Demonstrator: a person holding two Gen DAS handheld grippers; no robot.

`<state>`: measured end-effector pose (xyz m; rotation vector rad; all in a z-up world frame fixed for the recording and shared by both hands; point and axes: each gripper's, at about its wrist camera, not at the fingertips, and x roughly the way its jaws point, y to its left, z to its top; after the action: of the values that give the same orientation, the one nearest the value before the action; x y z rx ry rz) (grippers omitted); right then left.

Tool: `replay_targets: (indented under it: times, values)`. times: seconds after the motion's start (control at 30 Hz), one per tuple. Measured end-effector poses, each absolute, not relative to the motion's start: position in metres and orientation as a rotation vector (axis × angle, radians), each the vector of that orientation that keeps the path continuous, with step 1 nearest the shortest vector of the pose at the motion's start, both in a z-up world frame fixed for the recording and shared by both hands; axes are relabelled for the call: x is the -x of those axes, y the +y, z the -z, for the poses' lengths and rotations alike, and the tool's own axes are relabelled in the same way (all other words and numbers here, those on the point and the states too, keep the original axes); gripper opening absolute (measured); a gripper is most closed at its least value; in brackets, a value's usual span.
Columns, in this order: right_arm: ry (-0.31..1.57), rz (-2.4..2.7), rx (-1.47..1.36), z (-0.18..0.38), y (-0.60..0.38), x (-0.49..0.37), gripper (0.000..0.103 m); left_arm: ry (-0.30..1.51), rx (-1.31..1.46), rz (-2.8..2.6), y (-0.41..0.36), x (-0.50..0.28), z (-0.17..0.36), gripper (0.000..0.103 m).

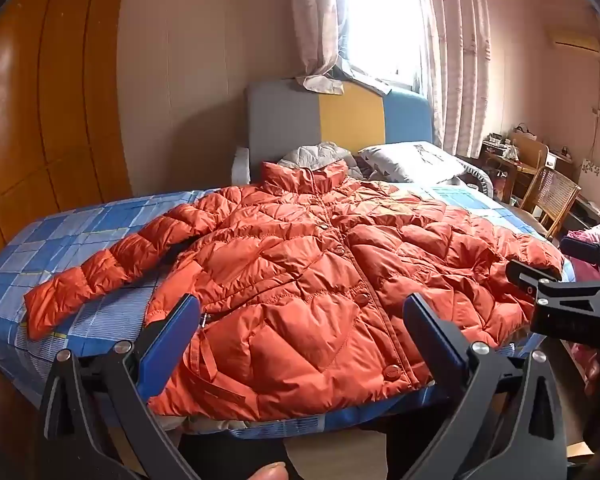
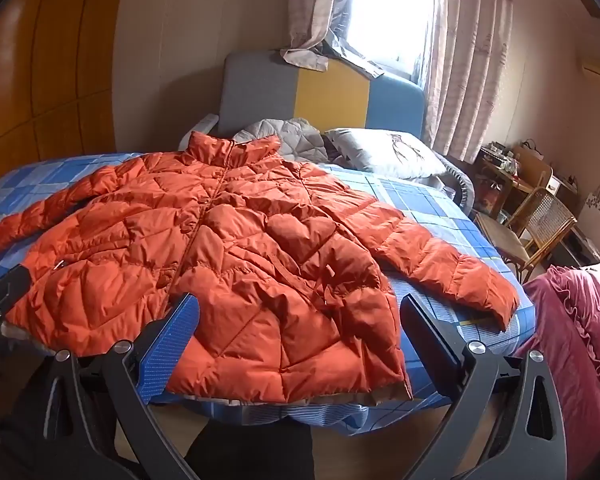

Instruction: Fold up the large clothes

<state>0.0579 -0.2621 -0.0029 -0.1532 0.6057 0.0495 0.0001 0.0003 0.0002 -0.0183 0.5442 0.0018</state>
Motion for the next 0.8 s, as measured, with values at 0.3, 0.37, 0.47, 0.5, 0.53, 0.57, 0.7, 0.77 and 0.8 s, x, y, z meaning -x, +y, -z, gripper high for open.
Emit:
replay_targets:
  times: [0.3, 0.37, 0.47, 0.5, 0.53, 0.57, 0.7, 0.77, 0.8]
  values:
    - [0.611, -0.043, 0.16, 0.0019, -0.2634, -0.0577, 0.1, 0.533, 0.013, -0.012, 0.0058, -0.0043, -0.0069, 0.101]
    - [0.607, -0.044, 0.162, 0.0016, -0.2633, -0.0572, 0.1, 0.521, 0.013, -0.021, 0.0036, 0.001, -0.0027, 0.101]
    - [0.609, -0.043, 0.163, 0.0025, -0.2601, -0.0576, 0.1, 0.524, 0.023, -0.031, 0.0055, 0.0008, -0.0019, 0.101]
    - [0.608, -0.043, 0.163, 0.0027, -0.2593, -0.0577, 0.1, 0.523, 0.025, -0.033, 0.0057, 0.0008, -0.0019, 0.101]
    - [0.606, -0.042, 0.164, 0.0035, -0.2586, -0.058, 0.1, 0.523, 0.028, -0.033, 0.0071, 0.0009, -0.0021, 0.101]
    - [0.606, -0.041, 0.163, 0.0036, -0.2603, -0.0596, 0.1, 0.525, 0.028, -0.036, 0.0068, 0.0003, -0.0016, 0.101]
    - [0.601, -0.039, 0.163, 0.0028, -0.2653, -0.0591, 0.1, 0.527, 0.039, -0.043, 0.0094, -0.0001, -0.0021, 0.101]
    - [0.601, -0.039, 0.164, 0.0035, -0.2648, -0.0601, 0.1, 0.528, 0.039, -0.048, 0.0094, -0.0008, -0.0023, 0.101]
    - [0.6, -0.038, 0.163, 0.0034, -0.2648, -0.0594, 0.1, 0.527, 0.039, -0.05, 0.0094, -0.0008, -0.0023, 0.101]
